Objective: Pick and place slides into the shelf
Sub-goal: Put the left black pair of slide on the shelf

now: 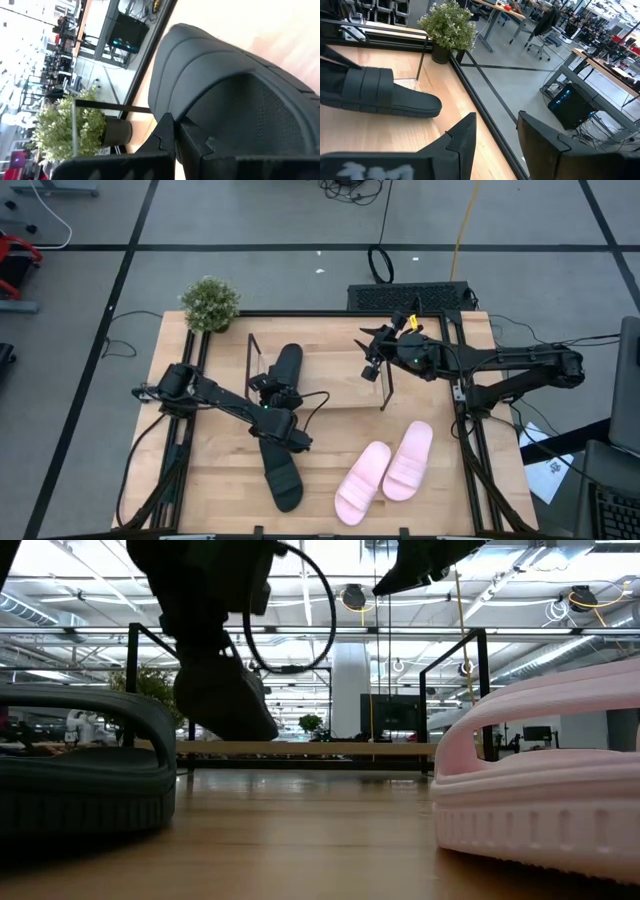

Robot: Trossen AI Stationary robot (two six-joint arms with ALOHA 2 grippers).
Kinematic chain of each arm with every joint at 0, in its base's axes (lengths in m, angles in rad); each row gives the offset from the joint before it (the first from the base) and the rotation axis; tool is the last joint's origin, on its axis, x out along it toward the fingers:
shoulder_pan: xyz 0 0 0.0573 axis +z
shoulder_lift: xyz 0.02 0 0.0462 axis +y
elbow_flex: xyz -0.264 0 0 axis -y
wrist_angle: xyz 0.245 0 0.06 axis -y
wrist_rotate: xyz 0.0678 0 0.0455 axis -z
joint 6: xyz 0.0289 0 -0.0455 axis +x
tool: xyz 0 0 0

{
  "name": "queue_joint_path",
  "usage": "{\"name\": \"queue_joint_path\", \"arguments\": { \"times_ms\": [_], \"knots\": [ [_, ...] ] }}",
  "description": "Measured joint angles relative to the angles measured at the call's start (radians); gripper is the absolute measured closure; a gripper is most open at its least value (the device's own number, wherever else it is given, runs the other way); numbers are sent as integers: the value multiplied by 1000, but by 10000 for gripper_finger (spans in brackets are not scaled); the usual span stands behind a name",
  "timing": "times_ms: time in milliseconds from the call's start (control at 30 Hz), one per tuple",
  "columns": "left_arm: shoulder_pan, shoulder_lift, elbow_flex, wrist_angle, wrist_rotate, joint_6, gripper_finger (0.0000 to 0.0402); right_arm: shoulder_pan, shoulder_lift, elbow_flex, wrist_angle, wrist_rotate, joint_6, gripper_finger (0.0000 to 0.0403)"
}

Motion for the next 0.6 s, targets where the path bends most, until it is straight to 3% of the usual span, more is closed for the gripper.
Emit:
{"name": "queue_joint_path", "arguments": {
  "times_ms": [600],
  "knots": [
    [4, -39, 1, -2, -39, 49, 402, 0, 0, 0, -2, 0, 4, 268]
  ]
}}
